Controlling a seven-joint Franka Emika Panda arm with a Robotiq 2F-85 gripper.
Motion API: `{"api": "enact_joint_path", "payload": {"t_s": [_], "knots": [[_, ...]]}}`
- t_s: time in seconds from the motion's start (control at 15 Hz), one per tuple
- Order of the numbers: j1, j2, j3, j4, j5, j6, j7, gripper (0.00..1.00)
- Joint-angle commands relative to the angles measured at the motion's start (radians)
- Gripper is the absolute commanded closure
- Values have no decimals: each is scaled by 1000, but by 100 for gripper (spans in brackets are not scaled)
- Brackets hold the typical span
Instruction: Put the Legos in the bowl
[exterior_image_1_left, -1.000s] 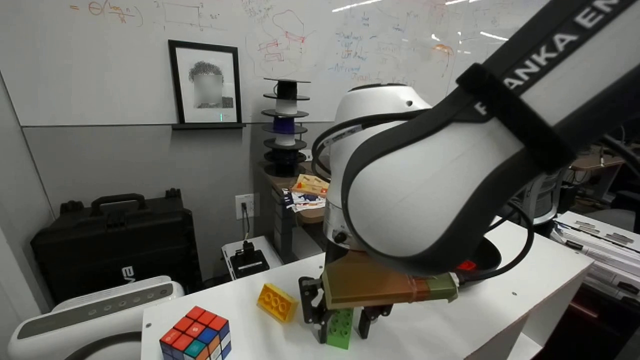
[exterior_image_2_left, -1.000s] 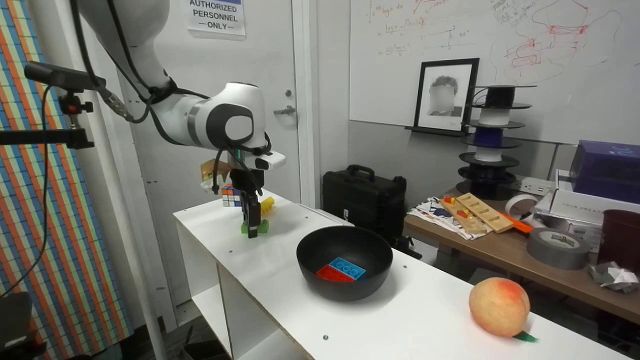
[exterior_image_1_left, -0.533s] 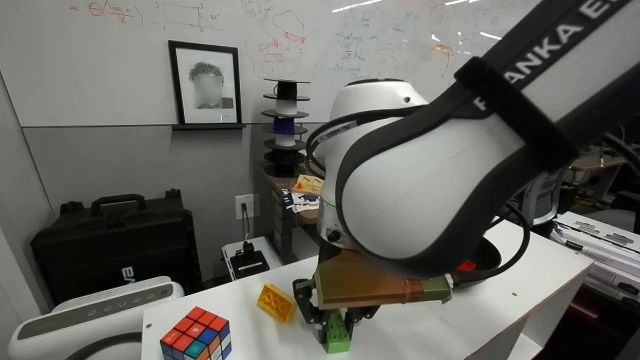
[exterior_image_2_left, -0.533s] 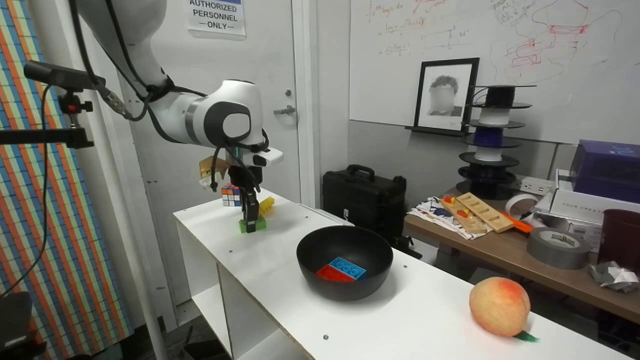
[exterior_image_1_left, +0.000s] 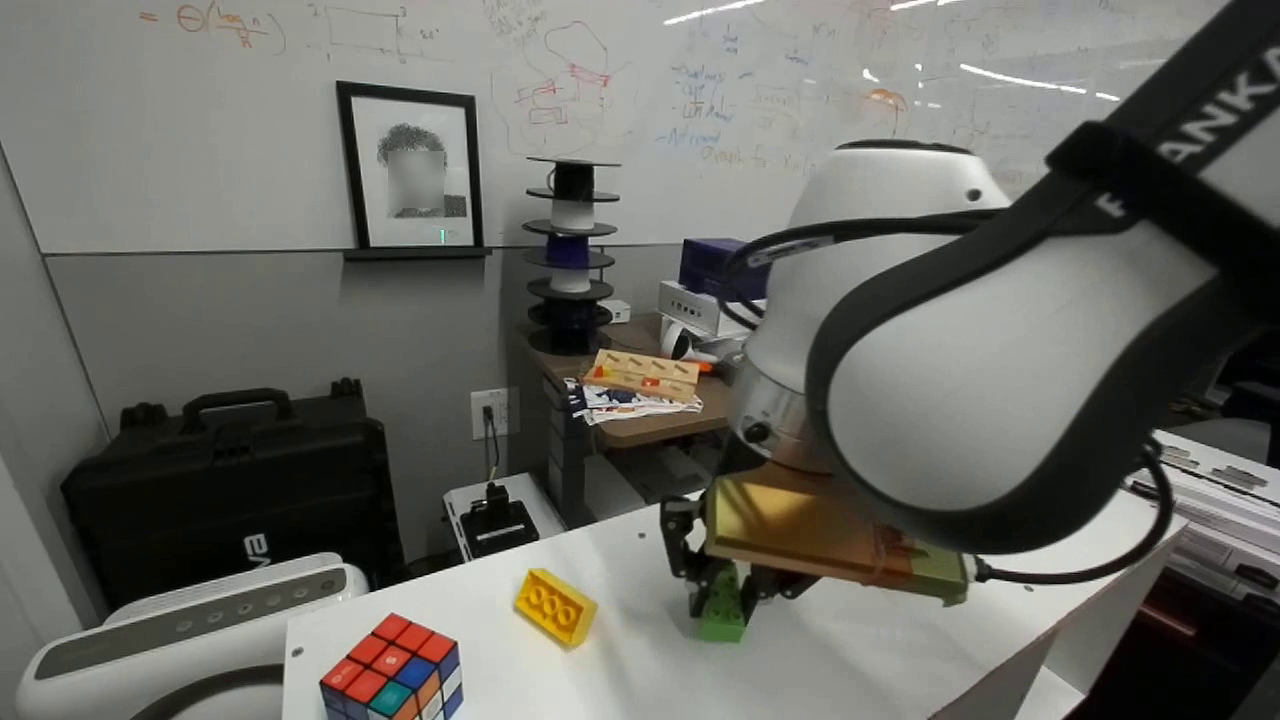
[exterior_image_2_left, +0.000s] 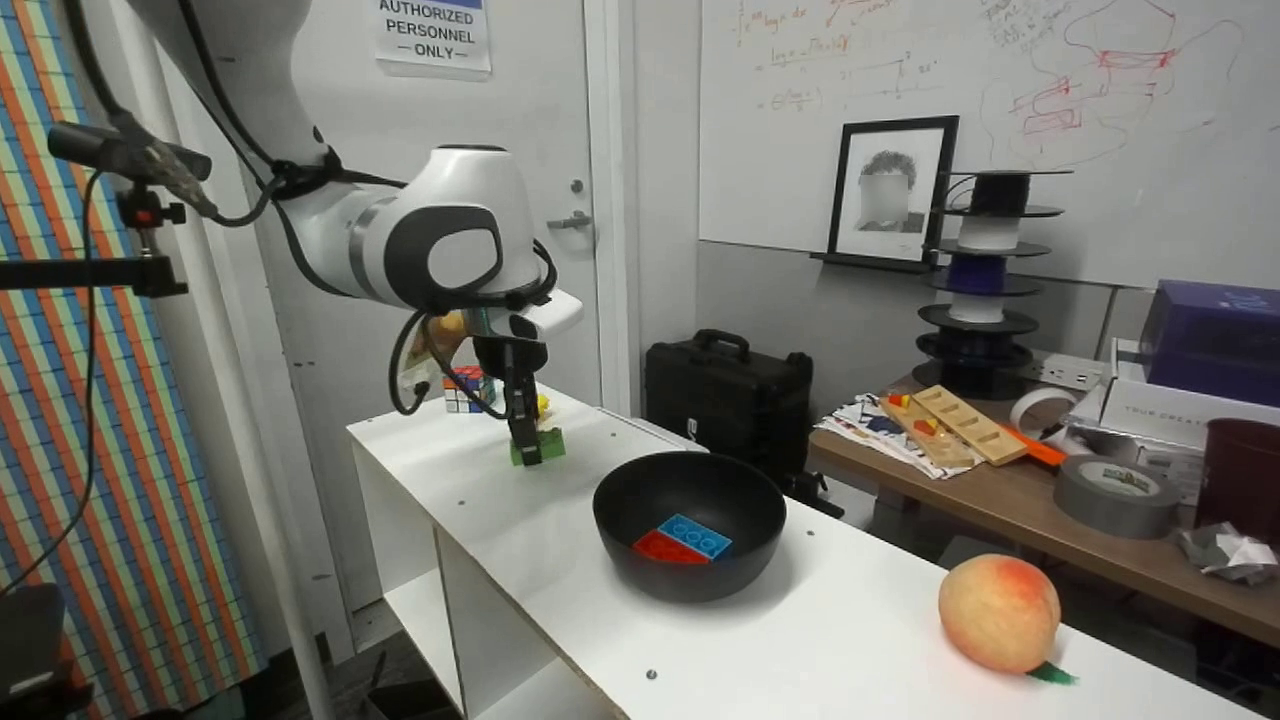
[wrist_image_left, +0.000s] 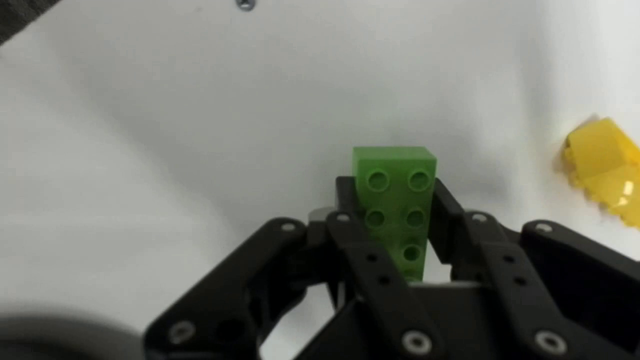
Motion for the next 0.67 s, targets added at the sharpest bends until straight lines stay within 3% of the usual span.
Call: {"api": "enact_joint_path", "payload": {"t_s": [0.0, 0.27, 0.47, 0.6], "knots": [[-74, -144, 30, -200, 95, 133, -17, 85], [-164, -240, 83, -310, 212, 271, -46, 85], [-351, -302, 289, -312, 318, 241, -201, 86], [-430, -338, 373, -299, 398, 181, -292, 86]]}}
